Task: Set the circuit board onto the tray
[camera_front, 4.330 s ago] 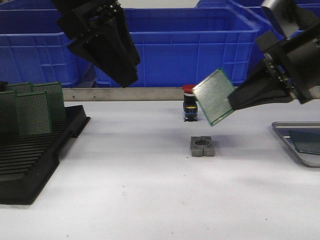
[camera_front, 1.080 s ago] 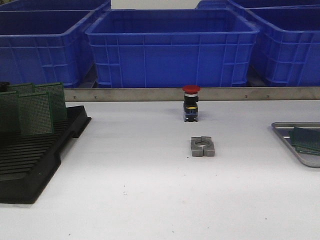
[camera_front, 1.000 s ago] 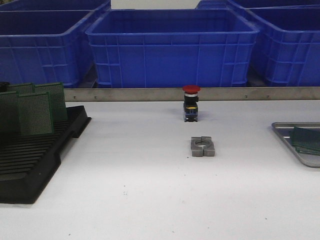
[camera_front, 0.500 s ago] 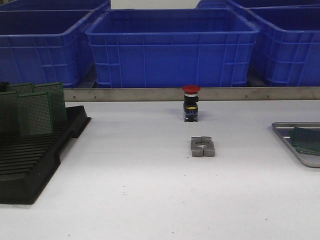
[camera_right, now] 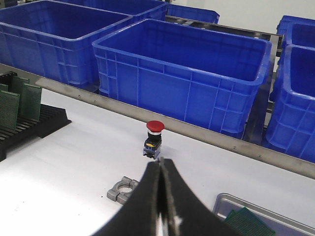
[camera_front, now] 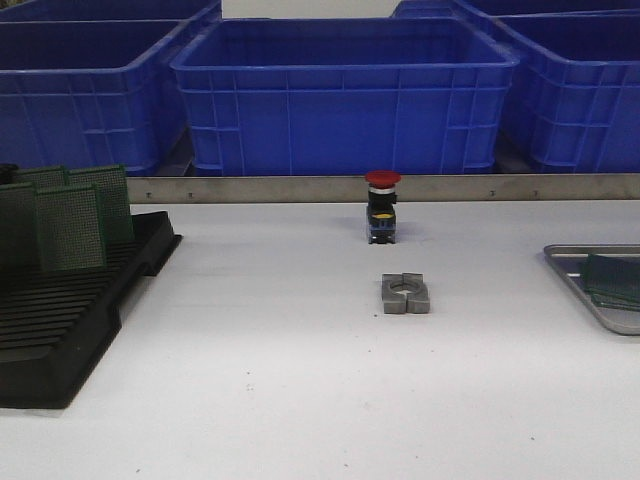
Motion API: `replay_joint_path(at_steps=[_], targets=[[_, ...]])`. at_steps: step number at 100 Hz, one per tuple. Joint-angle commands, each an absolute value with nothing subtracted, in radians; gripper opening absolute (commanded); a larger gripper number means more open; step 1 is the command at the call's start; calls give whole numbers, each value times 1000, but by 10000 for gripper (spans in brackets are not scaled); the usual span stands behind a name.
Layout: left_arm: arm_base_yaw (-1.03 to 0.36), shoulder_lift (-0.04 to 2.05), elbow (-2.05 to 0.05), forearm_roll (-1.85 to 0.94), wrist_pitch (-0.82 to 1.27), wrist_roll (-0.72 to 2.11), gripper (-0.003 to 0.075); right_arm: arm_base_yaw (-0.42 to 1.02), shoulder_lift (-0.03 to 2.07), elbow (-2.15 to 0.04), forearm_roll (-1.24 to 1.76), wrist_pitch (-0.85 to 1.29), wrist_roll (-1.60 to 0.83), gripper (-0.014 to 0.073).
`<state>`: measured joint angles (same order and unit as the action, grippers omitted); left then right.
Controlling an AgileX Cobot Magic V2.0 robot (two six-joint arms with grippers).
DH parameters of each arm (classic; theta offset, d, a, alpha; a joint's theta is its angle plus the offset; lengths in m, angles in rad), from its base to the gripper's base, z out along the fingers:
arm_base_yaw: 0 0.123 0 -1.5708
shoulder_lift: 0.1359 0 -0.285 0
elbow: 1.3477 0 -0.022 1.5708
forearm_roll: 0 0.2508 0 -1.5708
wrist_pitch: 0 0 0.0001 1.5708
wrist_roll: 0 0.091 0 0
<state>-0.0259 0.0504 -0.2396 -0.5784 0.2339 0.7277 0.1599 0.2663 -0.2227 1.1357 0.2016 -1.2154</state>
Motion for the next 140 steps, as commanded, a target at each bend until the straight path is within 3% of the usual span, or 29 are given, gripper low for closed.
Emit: replay_joint_path(at_steps=[1,13,20,32,44,140], targets=[[-24,64,-228,-462,95,576,-20,160,274,-250,1144,176,-1227,-60],[-26,60,-155,-109,72,71,-20,160,274,-250,1144,176,-1227,-60],[-26,60,-101,21,41,-57,-20,160,274,-250,1144,176,-1227,-60],[-26,41,27,0,-103,-58,-20,160,274,-250,1144,176,-1227,-60],[-26,-41,26,0,50,-58,-20,160,275,-250,1144,176,-1227,-60],[-26,-33,25,-6,51,-58,-20,160,276,-250,1145,178,-1227,-60]])
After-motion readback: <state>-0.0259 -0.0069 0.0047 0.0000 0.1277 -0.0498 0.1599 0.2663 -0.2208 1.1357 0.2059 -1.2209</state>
